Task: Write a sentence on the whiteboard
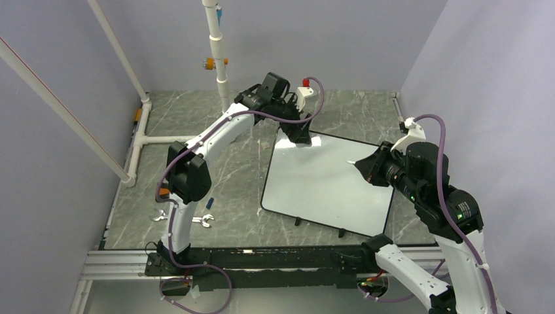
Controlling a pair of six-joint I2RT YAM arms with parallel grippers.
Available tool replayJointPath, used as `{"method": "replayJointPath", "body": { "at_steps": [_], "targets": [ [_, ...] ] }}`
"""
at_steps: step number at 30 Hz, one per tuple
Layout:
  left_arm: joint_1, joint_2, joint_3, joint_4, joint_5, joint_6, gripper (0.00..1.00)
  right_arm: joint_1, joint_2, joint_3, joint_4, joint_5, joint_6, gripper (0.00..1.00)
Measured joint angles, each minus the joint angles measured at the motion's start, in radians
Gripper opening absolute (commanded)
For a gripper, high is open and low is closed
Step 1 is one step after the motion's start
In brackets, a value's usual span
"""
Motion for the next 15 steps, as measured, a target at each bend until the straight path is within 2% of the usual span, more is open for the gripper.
{"method": "replayJointPath", "body": {
  "at_steps": [6,15],
  "targets": [
    [-0.001,-0.005,-0.013,-0.002,-0.003,0.027,0.83,0.0,0.0,0.0,0.0,-0.002,0.0,0.0],
    [-0.029,-0.127,-0.235,-0.036,-0.039,0.063,0.81,0.0,0.0,0.0,0.0,-0.024,0.011,0.0]
  ]
}}
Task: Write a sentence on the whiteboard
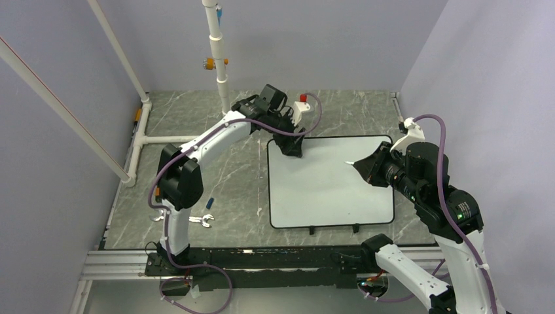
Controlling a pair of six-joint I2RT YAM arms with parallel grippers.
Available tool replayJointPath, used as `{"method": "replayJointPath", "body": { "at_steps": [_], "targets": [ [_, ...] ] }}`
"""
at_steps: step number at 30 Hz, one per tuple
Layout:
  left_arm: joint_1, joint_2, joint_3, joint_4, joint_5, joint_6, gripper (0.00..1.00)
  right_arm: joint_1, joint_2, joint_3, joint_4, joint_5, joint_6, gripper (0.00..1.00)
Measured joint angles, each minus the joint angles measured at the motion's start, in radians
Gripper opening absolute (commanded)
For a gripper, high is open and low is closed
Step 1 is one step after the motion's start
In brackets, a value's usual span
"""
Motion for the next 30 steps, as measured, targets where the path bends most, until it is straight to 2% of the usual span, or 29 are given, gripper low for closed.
{"method": "replayJointPath", "body": {
  "at_steps": [5,11,24,30],
  "targets": [
    [-0.032,-0.05,-0.063,-0.039,-0.015,0.007,0.8,0.0,0.0,0.0,0.0,-0.001,0.007,0.0],
    [-0.032,-0.078,-0.069,-0.043,-0.014,-0.003,0.72,0.0,-0.001,-0.01,0.003,-0.018,0.008,0.0],
    [0.077,-0.047,0.021,-0.055,0.106,-0.1,0.59,0.0,0.02,-0.021,0.008,-0.029,0.007,0.0],
    [0.087,-0.002,0.044,-0.109,0.169,-0.097,0.62,0.0,0.056,-0.029,0.015,-0.047,0.006,0.0]
  ]
}}
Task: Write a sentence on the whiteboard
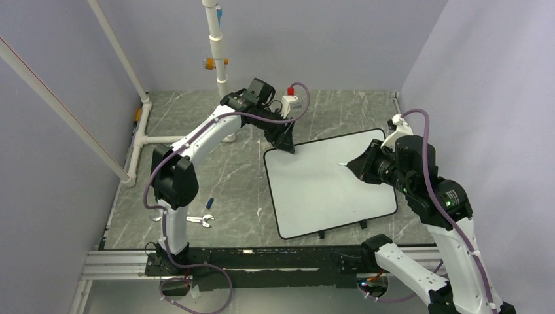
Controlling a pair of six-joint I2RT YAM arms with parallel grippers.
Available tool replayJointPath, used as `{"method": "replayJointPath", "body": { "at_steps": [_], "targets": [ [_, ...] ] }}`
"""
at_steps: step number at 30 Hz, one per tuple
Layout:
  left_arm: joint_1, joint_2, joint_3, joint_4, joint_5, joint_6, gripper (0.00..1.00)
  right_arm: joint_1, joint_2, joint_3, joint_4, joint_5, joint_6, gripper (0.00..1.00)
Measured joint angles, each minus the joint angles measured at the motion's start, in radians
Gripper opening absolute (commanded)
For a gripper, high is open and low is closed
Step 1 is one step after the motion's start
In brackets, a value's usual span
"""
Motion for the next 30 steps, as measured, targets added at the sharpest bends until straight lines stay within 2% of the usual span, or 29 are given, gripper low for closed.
{"method": "replayJointPath", "body": {
  "at_steps": [3,9,20,30],
  "targets": [
    [-0.001,0.017,0.001,-0.029,0.005,0.004,0.6,0.0,0.008,0.0,0.0,-0.004,0.0,0.0],
    [0.0,0.041,0.011,-0.058,0.013,0.007,0.47,0.0,0.01,0.0,0.0,-0.008,0.0,0.0],
    [0.0,0.043,0.016,-0.065,0.043,0.008,0.49,0.0,0.008,-0.013,0.015,-0.029,0.0,0.0],
    [0.001,0.068,0.022,-0.079,0.061,0.006,0.33,0.0,0.0,-0.019,0.015,-0.032,0.0,0.0]
  ]
}}
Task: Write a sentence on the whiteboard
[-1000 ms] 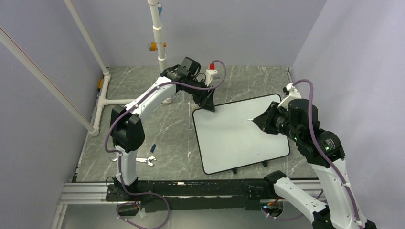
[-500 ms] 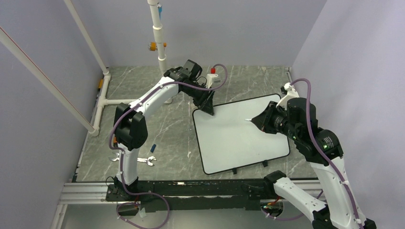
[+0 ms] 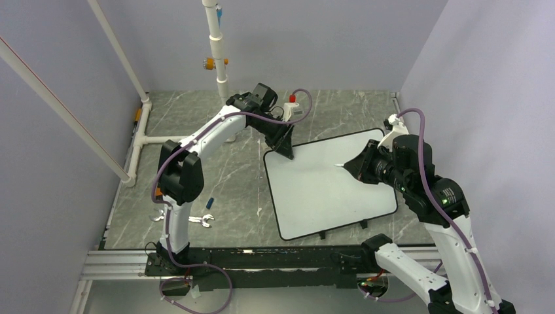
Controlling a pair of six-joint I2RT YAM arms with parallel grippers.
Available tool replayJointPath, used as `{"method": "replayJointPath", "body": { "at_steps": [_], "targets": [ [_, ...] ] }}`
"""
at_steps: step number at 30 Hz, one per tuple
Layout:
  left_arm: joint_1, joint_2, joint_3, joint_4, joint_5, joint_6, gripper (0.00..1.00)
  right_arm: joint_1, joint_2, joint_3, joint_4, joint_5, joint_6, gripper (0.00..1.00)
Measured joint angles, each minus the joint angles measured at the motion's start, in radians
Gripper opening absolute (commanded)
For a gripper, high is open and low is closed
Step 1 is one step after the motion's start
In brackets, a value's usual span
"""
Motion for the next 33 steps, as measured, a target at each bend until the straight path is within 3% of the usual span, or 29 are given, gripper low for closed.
{"method": "replayJointPath", "body": {
  "at_steps": [9,15,33],
  "targets": [
    [0.0,0.004,0.015,-0.034,0.066,-0.028,0.0,0.0,-0.013,-0.009,0.005,0.0,0.0,0.0],
    [-0.015,-0.026,0.025,-0.058,0.09,-0.067,0.0,0.0,-0.039,-0.053,0.034,-0.006,-0.005,0.0],
    [-0.09,-0.182,-0.036,-0.051,-0.073,-0.082,0.0,0.0,-0.11,-0.202,0.175,-0.075,-0.076,0.0]
  ]
}}
